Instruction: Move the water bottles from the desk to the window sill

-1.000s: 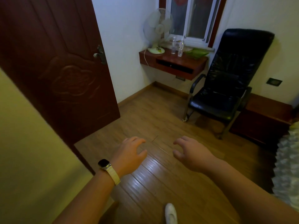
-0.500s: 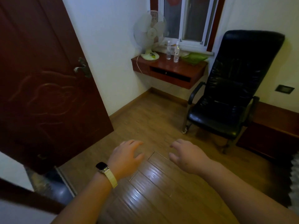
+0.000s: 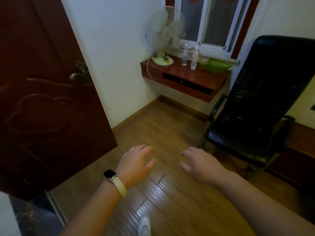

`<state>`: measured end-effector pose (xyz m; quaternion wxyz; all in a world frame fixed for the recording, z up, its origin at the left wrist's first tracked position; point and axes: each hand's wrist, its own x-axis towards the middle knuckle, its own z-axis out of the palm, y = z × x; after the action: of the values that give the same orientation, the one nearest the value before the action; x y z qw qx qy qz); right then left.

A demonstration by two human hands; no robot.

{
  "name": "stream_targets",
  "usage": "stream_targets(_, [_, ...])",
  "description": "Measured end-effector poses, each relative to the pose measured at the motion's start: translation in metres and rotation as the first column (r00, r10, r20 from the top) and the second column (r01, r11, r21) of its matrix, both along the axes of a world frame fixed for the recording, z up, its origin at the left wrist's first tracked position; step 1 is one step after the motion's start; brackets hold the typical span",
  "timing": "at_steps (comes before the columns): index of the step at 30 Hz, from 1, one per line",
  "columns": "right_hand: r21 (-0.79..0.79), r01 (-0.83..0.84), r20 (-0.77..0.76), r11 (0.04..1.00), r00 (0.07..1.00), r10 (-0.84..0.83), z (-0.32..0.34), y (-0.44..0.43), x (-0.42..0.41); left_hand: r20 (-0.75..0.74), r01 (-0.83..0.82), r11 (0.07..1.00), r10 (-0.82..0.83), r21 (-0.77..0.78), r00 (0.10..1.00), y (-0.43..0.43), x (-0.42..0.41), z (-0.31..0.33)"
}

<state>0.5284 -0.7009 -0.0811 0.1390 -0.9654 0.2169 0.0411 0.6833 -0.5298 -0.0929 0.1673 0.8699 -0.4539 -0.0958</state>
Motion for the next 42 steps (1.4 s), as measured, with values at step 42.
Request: stream_targets(42, [0.089, 0.161, 0.011, 0.983, 0.987, -0.162, -0.002, -0.378, 0.413, 0.076, 0.126, 0.979, -0.139, 0.161, 0.987, -0.389, 0.44, -0.001])
